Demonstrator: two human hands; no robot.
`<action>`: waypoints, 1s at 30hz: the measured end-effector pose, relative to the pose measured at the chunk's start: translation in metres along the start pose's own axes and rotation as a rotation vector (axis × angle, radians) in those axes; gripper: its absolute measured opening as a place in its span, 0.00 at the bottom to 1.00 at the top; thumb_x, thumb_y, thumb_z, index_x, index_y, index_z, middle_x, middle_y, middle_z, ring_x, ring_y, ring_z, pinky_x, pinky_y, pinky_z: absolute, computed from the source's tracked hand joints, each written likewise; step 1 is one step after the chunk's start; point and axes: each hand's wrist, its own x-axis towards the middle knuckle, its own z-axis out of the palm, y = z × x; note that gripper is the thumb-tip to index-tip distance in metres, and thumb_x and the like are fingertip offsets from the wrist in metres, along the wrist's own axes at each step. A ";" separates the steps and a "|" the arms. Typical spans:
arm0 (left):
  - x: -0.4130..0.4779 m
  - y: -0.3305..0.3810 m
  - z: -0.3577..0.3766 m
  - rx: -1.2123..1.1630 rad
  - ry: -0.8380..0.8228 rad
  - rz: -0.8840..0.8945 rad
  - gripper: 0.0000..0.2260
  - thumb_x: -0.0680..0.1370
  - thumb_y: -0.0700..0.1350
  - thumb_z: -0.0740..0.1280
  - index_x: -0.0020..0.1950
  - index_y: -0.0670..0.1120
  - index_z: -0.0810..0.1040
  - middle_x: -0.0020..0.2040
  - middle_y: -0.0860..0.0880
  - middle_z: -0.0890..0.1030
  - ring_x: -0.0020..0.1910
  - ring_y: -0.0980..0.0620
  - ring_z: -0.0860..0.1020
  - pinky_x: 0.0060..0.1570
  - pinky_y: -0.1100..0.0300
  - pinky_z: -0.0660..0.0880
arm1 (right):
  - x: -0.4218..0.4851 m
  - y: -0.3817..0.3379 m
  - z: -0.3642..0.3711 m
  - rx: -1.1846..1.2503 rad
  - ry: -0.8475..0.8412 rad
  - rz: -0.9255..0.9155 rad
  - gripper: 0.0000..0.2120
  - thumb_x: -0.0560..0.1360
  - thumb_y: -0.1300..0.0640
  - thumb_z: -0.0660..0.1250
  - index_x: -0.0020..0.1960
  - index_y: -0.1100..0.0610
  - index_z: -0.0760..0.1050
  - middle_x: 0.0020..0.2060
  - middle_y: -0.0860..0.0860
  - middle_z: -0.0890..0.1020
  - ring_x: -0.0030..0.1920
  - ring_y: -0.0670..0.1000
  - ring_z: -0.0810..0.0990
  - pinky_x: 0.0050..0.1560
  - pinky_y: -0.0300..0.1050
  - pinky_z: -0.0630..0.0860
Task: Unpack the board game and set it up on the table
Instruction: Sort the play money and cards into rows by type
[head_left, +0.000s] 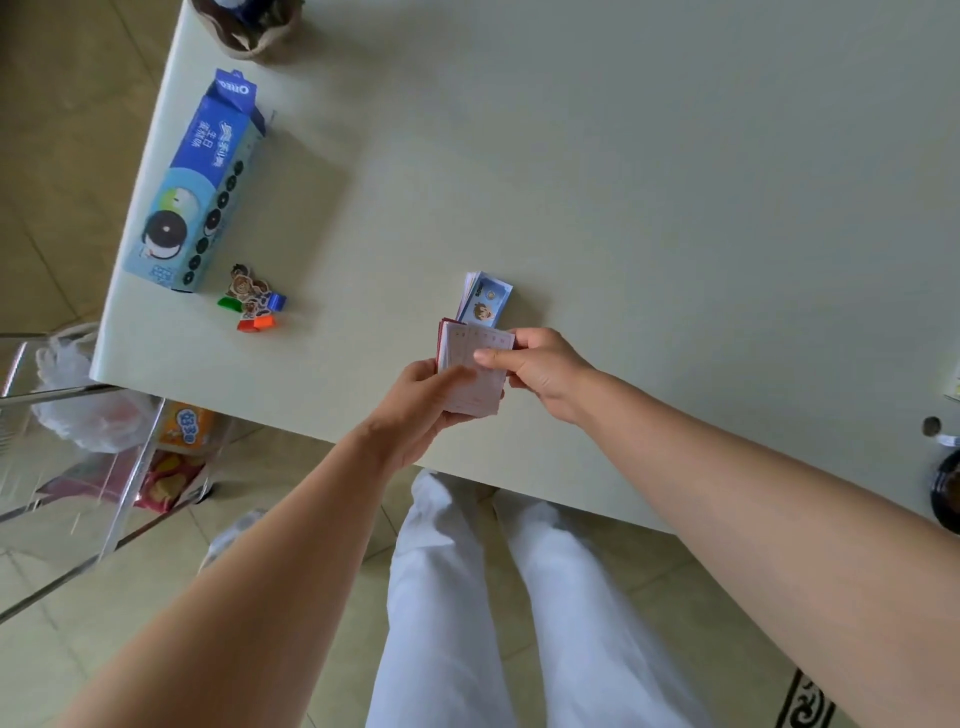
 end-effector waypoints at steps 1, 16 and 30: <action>-0.001 0.000 0.004 -0.027 0.002 0.002 0.12 0.80 0.36 0.56 0.59 0.43 0.75 0.54 0.40 0.81 0.55 0.44 0.81 0.54 0.55 0.79 | -0.002 0.001 -0.003 0.006 0.012 0.000 0.09 0.72 0.60 0.72 0.53 0.57 0.79 0.42 0.49 0.81 0.40 0.47 0.75 0.41 0.39 0.69; -0.027 -0.024 0.043 -0.184 0.170 0.131 0.12 0.80 0.37 0.56 0.51 0.46 0.78 0.45 0.45 0.83 0.46 0.49 0.82 0.49 0.58 0.80 | -0.031 0.014 -0.020 0.066 -0.040 -0.025 0.07 0.74 0.60 0.71 0.52 0.57 0.80 0.46 0.53 0.83 0.45 0.50 0.80 0.46 0.40 0.74; -0.059 -0.010 -0.011 -0.064 0.205 0.184 0.05 0.80 0.39 0.63 0.51 0.48 0.76 0.48 0.47 0.81 0.47 0.53 0.80 0.46 0.63 0.78 | -0.050 0.004 0.040 0.145 -0.028 -0.027 0.10 0.76 0.59 0.67 0.57 0.55 0.76 0.46 0.53 0.81 0.46 0.50 0.79 0.46 0.43 0.75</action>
